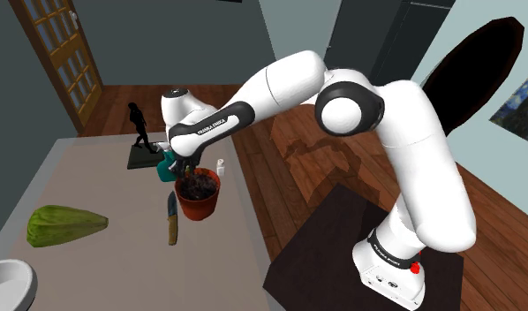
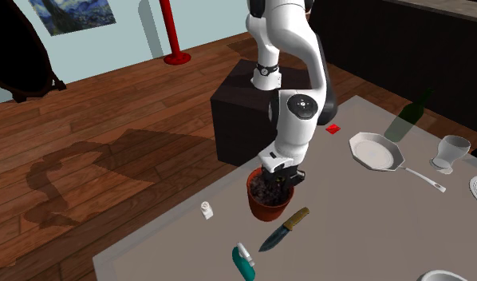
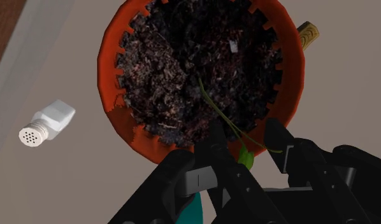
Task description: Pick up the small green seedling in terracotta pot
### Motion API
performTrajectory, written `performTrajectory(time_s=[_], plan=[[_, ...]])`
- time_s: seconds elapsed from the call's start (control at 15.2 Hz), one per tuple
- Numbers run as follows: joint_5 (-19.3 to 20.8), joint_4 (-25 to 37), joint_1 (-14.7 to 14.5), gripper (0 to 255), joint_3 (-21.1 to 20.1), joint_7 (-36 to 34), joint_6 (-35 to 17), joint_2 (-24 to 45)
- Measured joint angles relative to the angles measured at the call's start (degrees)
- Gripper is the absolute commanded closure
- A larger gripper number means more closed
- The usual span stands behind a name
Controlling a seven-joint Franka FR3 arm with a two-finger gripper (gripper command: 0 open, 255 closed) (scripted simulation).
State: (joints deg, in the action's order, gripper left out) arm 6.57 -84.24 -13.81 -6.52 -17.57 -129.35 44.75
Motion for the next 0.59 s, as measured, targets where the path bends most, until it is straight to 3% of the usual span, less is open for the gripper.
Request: performTrajectory(time_s=[0.59], plan=[[-0.48,0.34,0.32,255,-0.35,0.41,4.26,-3.93]])
